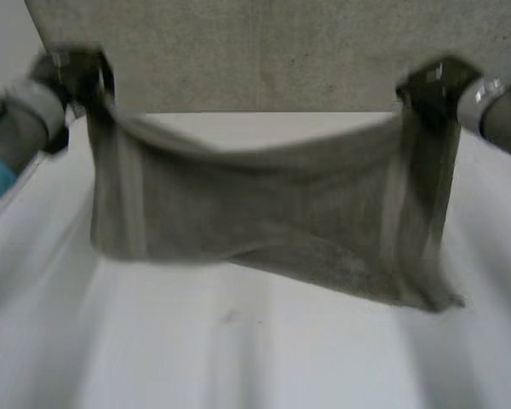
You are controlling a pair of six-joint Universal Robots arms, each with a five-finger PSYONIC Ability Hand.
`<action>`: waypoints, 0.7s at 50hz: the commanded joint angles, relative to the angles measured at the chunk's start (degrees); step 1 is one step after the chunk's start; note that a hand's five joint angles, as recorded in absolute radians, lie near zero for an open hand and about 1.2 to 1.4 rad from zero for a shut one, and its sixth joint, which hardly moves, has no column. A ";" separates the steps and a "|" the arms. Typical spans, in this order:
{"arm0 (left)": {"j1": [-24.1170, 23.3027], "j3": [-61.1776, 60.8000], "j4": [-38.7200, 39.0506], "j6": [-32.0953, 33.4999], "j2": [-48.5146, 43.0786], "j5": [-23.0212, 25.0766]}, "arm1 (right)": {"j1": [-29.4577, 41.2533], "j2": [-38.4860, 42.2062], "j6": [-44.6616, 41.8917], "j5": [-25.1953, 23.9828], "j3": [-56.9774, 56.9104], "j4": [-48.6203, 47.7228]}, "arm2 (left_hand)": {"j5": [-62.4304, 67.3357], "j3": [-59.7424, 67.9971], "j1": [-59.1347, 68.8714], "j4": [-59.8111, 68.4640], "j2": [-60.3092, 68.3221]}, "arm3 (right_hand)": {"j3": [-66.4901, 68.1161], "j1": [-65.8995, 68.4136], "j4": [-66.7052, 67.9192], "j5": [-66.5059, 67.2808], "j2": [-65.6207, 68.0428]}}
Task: Fold the towel.
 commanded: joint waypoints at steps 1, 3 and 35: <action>-1.69 22.95 14.30 -10.56 -0.03 -0.64 | 2.26 -2.10 13.88 1.26 -23.81 -23.49 | 12.18 10.43 13.19 10.23 10.34 | 3.27 4.37 3.28 3.42 3.93; -1.69 24.18 17.37 -13.20 0.50 -0.81 | 2.18 -3.77 17.22 1.26 -23.46 -25.16 | 12.18 10.43 13.19 10.23 10.34 | 3.27 4.37 3.28 3.42 3.93; 1.48 -40.94 34.60 -5.76 -1.61 9.37 | 1.82 -2.63 -0.53 -5.16 46.32 -25.16 | 12.18 10.43 13.19 10.23 10.34 | 3.27 4.37 3.28 3.42 3.93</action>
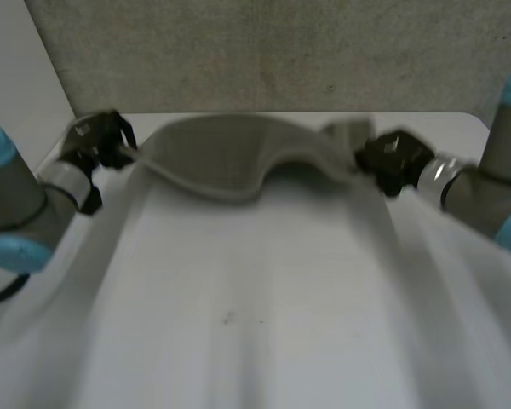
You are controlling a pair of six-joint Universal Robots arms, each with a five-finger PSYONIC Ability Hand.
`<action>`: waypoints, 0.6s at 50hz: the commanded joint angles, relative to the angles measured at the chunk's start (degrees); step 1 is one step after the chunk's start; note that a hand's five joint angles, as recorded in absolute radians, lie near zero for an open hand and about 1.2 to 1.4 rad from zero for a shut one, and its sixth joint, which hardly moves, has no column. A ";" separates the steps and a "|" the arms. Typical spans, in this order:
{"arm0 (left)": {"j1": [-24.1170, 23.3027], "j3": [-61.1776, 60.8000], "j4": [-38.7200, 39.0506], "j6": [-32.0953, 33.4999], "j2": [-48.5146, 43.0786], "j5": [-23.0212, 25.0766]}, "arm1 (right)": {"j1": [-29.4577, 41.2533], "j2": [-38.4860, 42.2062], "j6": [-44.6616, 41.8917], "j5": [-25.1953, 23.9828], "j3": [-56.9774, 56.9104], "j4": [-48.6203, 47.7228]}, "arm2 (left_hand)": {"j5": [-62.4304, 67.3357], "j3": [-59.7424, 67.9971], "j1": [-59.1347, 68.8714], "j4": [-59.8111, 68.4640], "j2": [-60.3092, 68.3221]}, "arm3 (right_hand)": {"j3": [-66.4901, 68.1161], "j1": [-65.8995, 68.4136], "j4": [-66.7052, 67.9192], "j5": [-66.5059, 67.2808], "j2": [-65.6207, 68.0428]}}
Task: Fold the towel.
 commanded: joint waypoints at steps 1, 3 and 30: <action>0.00 -9.09 4.36 8.39 -1.14 5.16 | 0.02 3.86 -5.01 2.03 8.59 -3.90 | 12.19 10.39 13.19 10.23 10.30 | 3.27 4.37 3.28 3.42 3.93; 0.00 -10.93 3.48 13.37 -0.27 5.34 | -0.24 2.12 -5.10 3.52 10.16 -3.55 | 12.19 10.39 13.19 10.23 10.30 | 3.27 4.37 3.28 3.42 3.93; 11.43 -29.04 -24.65 19.37 41.31 7.36 | -19.22 -31.05 -20.48 -6.66 20.11 26.60 | 12.19 10.39 13.19 10.23 10.30 | 3.27 4.37 3.28 3.42 3.93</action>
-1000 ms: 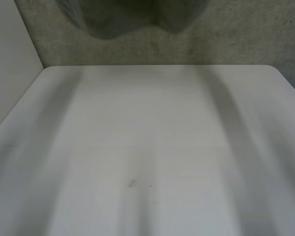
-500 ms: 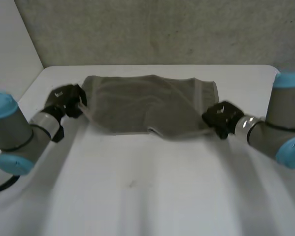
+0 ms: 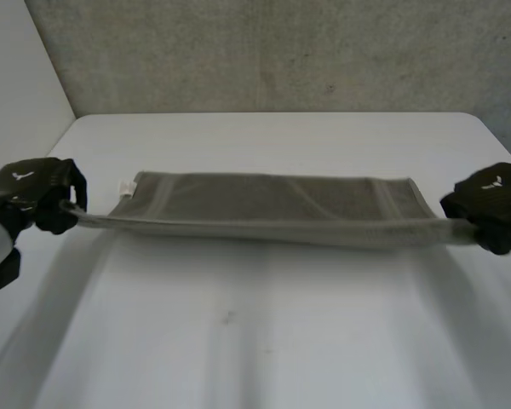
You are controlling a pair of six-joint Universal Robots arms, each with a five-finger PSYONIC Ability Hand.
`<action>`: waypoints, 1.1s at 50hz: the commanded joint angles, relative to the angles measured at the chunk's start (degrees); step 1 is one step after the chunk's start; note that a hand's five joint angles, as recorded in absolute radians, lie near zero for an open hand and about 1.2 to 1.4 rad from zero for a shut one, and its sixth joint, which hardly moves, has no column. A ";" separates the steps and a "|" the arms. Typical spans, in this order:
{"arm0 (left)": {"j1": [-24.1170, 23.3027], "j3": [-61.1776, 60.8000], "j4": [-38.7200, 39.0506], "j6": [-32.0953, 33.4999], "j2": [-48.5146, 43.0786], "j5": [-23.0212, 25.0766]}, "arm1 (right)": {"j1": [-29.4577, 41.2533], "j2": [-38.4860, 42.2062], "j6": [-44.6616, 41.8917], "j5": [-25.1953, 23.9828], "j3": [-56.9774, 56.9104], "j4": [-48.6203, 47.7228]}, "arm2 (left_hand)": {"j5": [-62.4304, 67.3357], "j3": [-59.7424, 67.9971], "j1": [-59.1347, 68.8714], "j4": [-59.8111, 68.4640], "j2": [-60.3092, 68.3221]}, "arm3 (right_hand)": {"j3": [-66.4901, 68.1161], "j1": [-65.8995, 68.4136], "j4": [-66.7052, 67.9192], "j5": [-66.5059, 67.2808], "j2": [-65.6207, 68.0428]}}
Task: Fold the towel.
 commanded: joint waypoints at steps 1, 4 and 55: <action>0.82 -2.25 -2.76 0.07 5.52 1.49 | -3.80 -0.44 -4.60 -4.99 -1.17 2.44 | 12.18 10.35 13.19 10.23 10.29 | 3.27 4.37 3.28 3.42 3.93; 0.38 -0.75 -1.01 0.25 0.95 1.58 | -3.01 7.03 -2.93 -4.37 -4.51 0.33 | 12.18 10.35 13.19 10.23 10.29 | 3.27 4.37 3.28 3.42 3.93; -15.18 54.27 -9.18 -4.15 -46.69 -16.88 | 10.71 36.21 23.61 17.34 -41.51 -13.91 | -57.61 -59.43 -56.60 -59.56 -59.49 | -66.73 -65.63 -66.72 -66.58 -66.07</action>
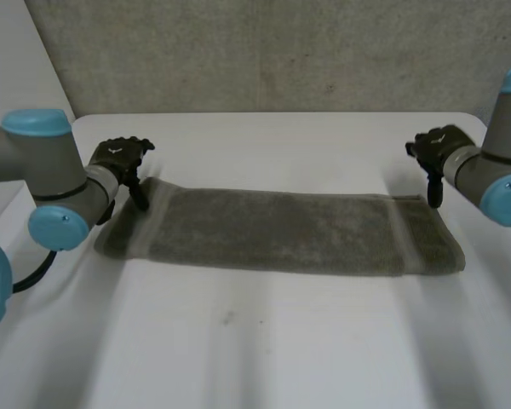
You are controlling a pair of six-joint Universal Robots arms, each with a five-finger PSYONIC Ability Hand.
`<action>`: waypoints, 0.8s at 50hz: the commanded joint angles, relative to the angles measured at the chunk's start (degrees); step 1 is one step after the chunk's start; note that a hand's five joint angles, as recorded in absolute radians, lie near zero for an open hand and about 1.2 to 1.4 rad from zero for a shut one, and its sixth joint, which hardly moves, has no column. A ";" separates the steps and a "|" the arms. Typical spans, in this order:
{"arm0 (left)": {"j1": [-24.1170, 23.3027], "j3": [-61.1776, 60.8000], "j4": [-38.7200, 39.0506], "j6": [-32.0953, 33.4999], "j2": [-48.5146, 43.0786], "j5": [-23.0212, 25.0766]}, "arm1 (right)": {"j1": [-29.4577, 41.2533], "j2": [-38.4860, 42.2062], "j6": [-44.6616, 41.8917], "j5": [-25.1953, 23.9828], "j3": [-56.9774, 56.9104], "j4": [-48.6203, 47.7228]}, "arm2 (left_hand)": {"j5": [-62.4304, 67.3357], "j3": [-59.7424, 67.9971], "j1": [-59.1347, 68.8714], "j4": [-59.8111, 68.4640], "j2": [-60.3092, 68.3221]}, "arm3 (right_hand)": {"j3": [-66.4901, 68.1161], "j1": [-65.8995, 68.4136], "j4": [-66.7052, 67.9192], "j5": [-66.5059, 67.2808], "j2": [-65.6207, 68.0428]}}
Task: Fold the towel.
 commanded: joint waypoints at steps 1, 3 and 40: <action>0.17 -7.29 -1.86 -4.15 10.20 -0.89 | -0.70 -12.78 8.64 -2.00 10.19 -1.17 | -1.90 0.03 -0.62 -0.06 0.02 | -4.13 -3.38 -5.00 -3.47 -3.90; 0.26 -10.30 -1.77 -5.04 13.22 -0.71 | -0.79 -16.42 8.64 -3.16 14.44 -1.96 | -1.90 0.03 -0.62 -0.06 0.02 | -4.13 -3.38 -5.00 -3.47 -3.90; -1.94 -50.91 26.88 -5.57 40.46 -0.27 | -7.02 -23.37 -5.68 -6.14 64.19 -35.88 | -1.90 0.03 -0.62 -0.06 0.02 | 50.81 51.56 49.94 51.47 51.04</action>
